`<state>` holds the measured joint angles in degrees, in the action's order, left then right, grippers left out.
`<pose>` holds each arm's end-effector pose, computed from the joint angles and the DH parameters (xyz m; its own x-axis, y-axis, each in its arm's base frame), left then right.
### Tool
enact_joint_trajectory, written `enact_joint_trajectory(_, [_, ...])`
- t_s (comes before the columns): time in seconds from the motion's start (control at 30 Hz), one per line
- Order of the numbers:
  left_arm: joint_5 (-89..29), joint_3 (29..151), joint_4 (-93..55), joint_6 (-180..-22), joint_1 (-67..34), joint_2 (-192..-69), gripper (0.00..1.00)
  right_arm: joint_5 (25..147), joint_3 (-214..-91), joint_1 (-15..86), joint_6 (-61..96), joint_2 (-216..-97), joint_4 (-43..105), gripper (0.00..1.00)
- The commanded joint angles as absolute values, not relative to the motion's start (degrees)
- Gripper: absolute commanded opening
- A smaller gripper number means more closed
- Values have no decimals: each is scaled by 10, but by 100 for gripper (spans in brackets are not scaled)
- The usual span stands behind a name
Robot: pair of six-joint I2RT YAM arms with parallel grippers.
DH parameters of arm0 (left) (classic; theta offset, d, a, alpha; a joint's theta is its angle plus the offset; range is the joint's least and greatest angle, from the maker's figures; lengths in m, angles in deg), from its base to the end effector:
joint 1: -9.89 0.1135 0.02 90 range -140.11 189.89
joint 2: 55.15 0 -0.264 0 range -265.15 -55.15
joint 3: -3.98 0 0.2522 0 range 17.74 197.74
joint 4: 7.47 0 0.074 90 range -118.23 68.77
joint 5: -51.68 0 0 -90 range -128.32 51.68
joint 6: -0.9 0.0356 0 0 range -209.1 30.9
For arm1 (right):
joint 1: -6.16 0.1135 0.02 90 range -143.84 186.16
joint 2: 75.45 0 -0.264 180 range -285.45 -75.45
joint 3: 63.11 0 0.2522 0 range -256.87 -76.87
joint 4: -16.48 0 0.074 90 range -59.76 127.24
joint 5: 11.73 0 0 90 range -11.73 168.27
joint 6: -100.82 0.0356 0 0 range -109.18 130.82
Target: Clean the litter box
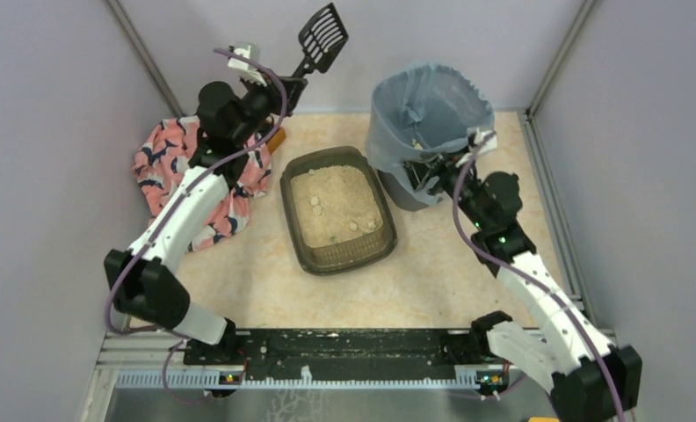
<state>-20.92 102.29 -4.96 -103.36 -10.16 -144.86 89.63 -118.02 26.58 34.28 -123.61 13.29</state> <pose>0.3477 -0.1382 0.4360 0.0270 -0.2601 -0.9652 0.6288 0.7550 -0.1859 0.1865 0.0769 0.3586 -0.0602 0.3941 -0.9171 -0.5450 0.7568 0.3609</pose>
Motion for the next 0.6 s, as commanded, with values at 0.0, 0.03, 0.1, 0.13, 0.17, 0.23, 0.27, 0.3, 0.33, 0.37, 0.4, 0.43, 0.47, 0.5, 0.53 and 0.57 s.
enact_joint_trajectory(0.0, [-304,933,-115,-1087,-107,-1355,0,955,-1229,263,323,-1295,172,64])
enact_joint_trajectory(0.03, [-322,909,-132,-1094,-106,-1334,0,958,-1226,263,324,-1296,164,64])
enact_joint_trajectory(0.1, [-337,865,-163,-1111,-107,-1297,0,961,-1222,264,324,-1297,154,64])
enact_joint_trajectory(0.13, [-340,851,-188,-1122,-108,-1282,0,962,-1221,264,323,-1299,153,65])
enact_joint_trajectory(0.17, [-335,844,-217,-1130,-109,-1270,0,963,-1221,264,323,-1301,152,65])
enact_joint_trajectory(0.23, [-359,833,-276,-1146,-116,-1246,0,965,-1219,264,325,-1305,151,65])
enact_joint_trajectory(0.27, [-384,824,-294,-1151,-122,-1231,0,967,-1217,264,326,-1305,148,65])
enact_joint_trajectory(0.3, [-406,809,-303,-1153,-126,-1215,0,968,-1215,264,328,-1304,146,65])
enact_joint_trajectory(0.33, [-425,798,-316,-1155,-129,-1204,0,968,-1214,264,329,-1304,144,65])
enact_joint_trajectory(0.37, [-441,793,-342,-1155,-131,-1195,0,969,-1212,264,331,-1303,143,65])
enact_joint_trajectory(0.4, [-452,791,-363,-1151,-132,-1192,0,970,-1211,264,332,-1302,143,65])
enact_joint_trajectory(0.43, [-460,790,-385,-1147,-134,-1192,0,972,-1210,264,332,-1302,143,65])
enact_joint_trajectory(0.47, [-466,789,-403,-1141,-138,-1197,0,973,-1210,264,333,-1301,144,65])
enact_joint_trajectory(0.5, [-472,790,-423,-1135,-144,-1202,0,975,-1210,264,335,-1301,143,65])
enact_joint_trajectory(0.53, [-479,792,-440,-1130,-156,-1215,0,977,-1208,264,336,-1299,143,65])
enact_joint_trajectory(0.57, [-491,795,-455,-1124,-170,-1225,0,978,-1206,265,339,-1297,142,65])
